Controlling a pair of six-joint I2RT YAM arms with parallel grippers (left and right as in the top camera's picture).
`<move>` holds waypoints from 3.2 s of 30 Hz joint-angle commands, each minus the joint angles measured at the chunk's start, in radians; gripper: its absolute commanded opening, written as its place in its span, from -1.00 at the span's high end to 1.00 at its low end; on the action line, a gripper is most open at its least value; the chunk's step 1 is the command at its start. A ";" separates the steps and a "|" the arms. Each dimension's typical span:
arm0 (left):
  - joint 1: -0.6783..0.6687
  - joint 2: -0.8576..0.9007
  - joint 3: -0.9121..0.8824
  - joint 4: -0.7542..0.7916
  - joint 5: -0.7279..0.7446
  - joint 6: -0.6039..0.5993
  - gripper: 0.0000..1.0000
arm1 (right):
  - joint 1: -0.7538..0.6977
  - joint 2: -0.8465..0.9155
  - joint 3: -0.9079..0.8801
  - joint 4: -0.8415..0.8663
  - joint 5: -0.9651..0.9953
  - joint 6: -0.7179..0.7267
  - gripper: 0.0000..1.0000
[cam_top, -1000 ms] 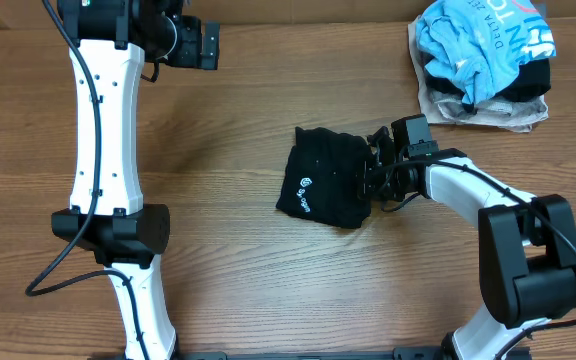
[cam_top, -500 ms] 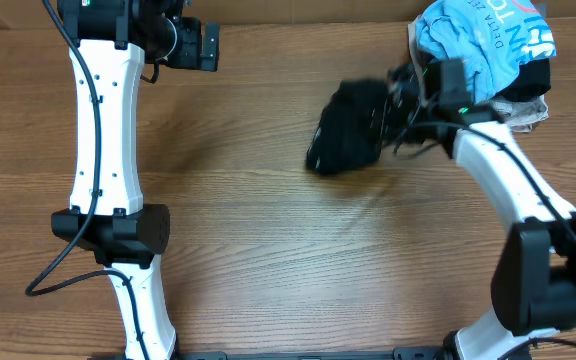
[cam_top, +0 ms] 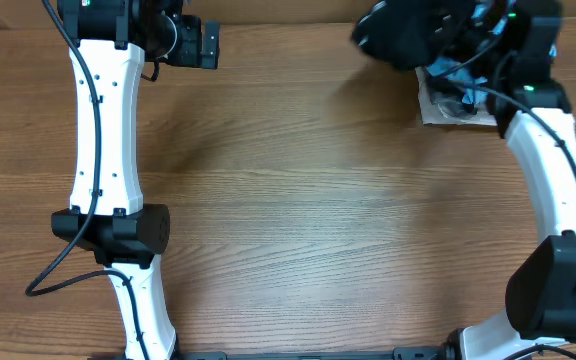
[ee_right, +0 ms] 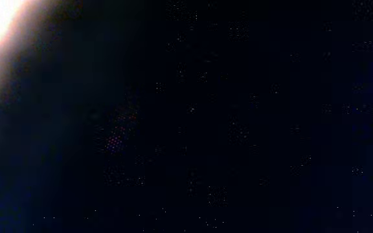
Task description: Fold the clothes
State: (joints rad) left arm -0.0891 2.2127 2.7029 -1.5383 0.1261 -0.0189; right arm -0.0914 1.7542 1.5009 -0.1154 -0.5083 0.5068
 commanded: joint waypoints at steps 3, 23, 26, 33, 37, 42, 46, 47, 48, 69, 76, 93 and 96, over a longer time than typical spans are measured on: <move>0.003 0.011 -0.002 0.010 -0.004 0.019 -1.00 | -0.068 -0.004 0.032 0.128 0.135 0.057 0.93; 0.003 0.011 -0.002 0.027 -0.012 0.019 -1.00 | -0.232 0.189 0.032 0.306 0.005 0.219 -0.69; 0.003 0.011 -0.002 0.025 -0.031 0.019 -1.00 | -0.233 0.080 0.032 0.183 0.031 0.169 -1.00; 0.003 0.011 -0.002 0.025 -0.030 0.019 -1.00 | -0.233 -0.164 0.032 -0.151 0.161 0.028 -1.00; 0.003 0.011 -0.002 0.025 -0.030 0.019 -0.99 | -0.233 -0.272 0.032 -0.320 0.198 -0.053 -1.00; 0.003 0.011 -0.002 0.025 -0.030 0.019 -1.00 | -0.233 -0.369 0.032 -0.481 0.228 -0.151 -1.00; 0.003 0.011 -0.002 0.025 -0.030 0.019 -1.00 | -0.229 -0.425 0.032 -0.602 0.189 -0.191 -1.00; 0.003 0.011 -0.002 0.025 -0.030 0.019 -0.99 | -0.229 -0.435 0.032 -0.632 0.151 -0.202 -1.00; 0.003 0.011 -0.002 0.025 -0.030 0.019 -1.00 | -0.229 -0.442 0.032 -0.655 0.126 -0.201 -1.00; 0.003 0.011 -0.002 0.025 -0.030 0.019 -0.99 | -0.230 -0.452 0.030 -1.096 0.051 -0.200 -1.00; 0.003 0.011 -0.002 0.025 -0.030 0.019 -1.00 | -0.222 -0.466 0.011 -1.117 0.090 -0.201 -1.00; 0.003 0.011 -0.002 0.025 -0.030 0.019 -1.00 | 0.049 -0.929 -0.446 -0.572 0.351 -0.433 -1.00; 0.003 0.011 -0.002 0.025 -0.030 0.019 -1.00 | 0.052 -1.025 -0.590 -0.487 0.352 -0.433 -1.00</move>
State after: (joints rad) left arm -0.0891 2.2127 2.7029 -1.5146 0.1024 -0.0189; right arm -0.0486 0.8108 1.0348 -0.6533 -0.1768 0.1104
